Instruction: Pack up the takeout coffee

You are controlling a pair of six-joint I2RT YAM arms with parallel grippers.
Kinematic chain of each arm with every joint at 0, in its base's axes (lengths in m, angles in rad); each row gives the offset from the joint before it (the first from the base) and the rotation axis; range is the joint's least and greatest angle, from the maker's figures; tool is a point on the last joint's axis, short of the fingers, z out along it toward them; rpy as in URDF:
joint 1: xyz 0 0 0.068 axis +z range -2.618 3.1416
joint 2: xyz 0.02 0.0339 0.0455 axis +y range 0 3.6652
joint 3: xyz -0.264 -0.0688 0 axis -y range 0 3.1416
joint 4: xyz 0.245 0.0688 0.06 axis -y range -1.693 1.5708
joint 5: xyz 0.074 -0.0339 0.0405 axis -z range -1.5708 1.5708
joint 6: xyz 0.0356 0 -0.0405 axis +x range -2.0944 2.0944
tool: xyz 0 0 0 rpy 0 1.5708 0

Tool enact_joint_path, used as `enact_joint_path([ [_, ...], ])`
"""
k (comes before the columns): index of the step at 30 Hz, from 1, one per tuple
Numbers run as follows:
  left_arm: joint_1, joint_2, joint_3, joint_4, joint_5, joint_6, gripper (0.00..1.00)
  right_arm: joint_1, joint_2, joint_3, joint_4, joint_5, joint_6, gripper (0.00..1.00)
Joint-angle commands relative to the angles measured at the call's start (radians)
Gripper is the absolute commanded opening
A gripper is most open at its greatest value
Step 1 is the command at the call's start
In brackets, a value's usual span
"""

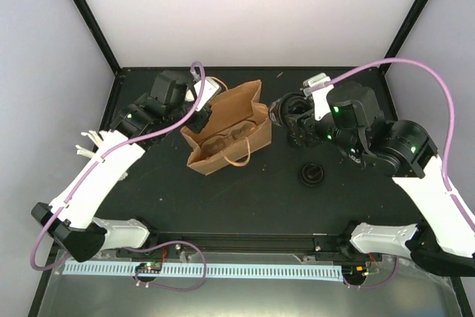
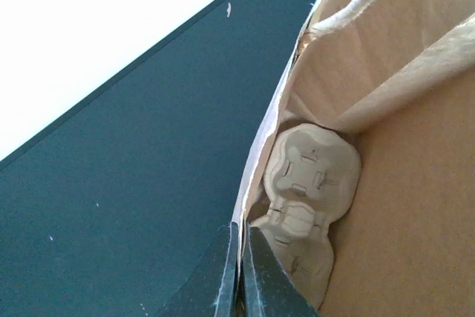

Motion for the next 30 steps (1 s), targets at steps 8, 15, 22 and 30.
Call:
enact_joint_path([
  [8, -0.022, 0.007, 0.07, 0.014, -0.055, 0.045, 0.02, -0.003, 0.039, 0.089, 0.115, -0.234, -0.093, 0.68],
  [15, -0.024, 0.008, 0.083, 0.016, -0.06, 0.061, 0.02, 0.068, 0.088, 0.011, 0.231, -0.252, -0.119, 0.67],
  [22, -0.025, 0.011, 0.071, 0.017, -0.066, 0.062, 0.02, 0.186, 0.152, -0.114, 0.283, -0.083, -0.11, 0.66],
  [30, -0.024, -0.008, 0.038, 0.038, -0.041, 0.073, 0.02, 0.245, 0.179, -0.237, 0.234, -0.041, -0.055, 0.65],
])
